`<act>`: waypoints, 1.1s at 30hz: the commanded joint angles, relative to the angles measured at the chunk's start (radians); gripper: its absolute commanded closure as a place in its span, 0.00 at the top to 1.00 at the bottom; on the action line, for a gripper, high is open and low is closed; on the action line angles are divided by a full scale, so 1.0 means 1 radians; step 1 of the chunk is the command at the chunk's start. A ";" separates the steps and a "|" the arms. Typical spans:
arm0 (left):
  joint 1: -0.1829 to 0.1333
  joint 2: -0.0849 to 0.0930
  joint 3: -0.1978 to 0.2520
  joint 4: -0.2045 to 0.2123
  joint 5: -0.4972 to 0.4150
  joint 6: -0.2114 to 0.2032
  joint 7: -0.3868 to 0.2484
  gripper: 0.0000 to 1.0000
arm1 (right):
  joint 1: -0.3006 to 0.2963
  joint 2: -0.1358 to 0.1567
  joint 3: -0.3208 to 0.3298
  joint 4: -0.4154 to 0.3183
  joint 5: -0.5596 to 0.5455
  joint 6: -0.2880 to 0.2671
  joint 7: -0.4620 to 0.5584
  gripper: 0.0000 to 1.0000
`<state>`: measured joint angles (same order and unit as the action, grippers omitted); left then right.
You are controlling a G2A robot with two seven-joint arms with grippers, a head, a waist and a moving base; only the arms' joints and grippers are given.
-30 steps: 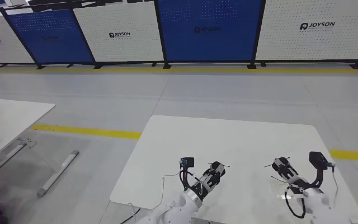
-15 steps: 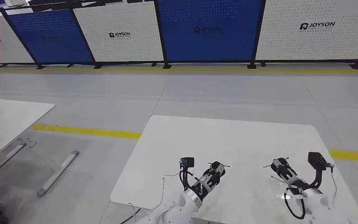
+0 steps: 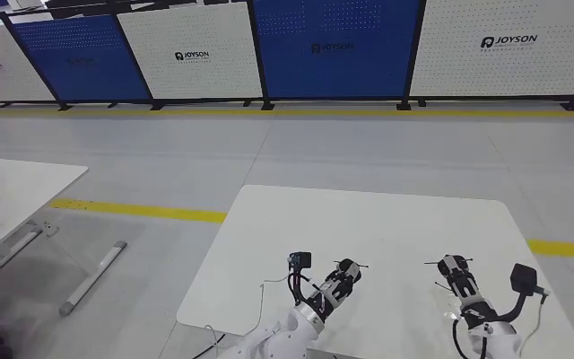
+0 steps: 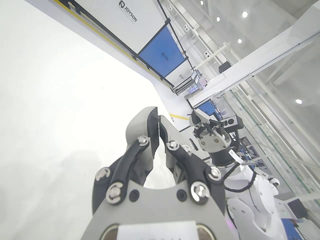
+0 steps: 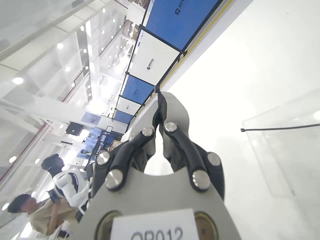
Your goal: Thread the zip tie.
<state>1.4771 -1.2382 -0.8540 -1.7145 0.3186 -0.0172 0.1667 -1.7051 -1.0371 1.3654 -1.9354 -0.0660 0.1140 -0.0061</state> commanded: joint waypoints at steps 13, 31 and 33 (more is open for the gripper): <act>0.000 0.000 0.000 0.000 0.000 0.000 0.000 0.00 | 0.000 0.000 0.000 0.000 0.000 0.000 0.000 0.00; 0.000 0.000 0.000 0.000 0.000 0.000 0.000 0.00 | 0.000 0.000 0.000 0.000 0.000 0.000 0.000 0.00; 0.000 0.000 0.000 0.000 0.000 0.000 0.000 0.00 | 0.000 0.000 0.000 0.000 0.000 0.000 0.000 0.00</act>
<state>1.4771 -1.2382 -0.8540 -1.7145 0.3186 -0.0172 0.1667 -1.7052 -1.0371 1.3653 -1.9354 -0.0659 0.1141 -0.0061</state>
